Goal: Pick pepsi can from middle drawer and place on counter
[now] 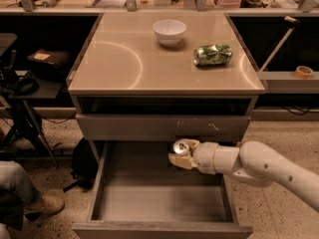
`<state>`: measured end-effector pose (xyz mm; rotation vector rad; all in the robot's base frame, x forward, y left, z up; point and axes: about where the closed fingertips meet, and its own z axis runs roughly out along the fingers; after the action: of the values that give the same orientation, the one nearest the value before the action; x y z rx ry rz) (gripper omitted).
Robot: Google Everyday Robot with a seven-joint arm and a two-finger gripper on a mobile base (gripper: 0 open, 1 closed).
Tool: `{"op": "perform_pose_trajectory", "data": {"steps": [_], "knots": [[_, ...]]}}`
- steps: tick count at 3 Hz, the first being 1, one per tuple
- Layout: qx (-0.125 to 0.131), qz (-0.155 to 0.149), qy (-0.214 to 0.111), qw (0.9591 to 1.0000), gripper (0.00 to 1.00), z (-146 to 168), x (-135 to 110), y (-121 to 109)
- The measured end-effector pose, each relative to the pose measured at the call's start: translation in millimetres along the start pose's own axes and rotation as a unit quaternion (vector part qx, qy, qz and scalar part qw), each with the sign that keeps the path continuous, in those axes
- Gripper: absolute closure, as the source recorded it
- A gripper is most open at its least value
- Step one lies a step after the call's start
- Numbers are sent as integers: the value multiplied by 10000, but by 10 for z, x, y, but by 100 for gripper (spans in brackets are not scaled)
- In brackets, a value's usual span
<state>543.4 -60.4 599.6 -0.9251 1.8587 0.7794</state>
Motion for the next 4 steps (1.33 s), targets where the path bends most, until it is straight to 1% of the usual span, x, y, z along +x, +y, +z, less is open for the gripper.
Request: {"op": "perform_pose_trajectory", "data": {"steps": [1,2,3,4], "knots": [[164,-369,-184,9990,100,-576,-814,-124],[40,-790,-183,9967,100,-1093,-1596,-135],[50,-787,-183,9967,100,-1085,-1593,-138],[85,-823,-259,9962,100,-1227,-1911,-257]]}}
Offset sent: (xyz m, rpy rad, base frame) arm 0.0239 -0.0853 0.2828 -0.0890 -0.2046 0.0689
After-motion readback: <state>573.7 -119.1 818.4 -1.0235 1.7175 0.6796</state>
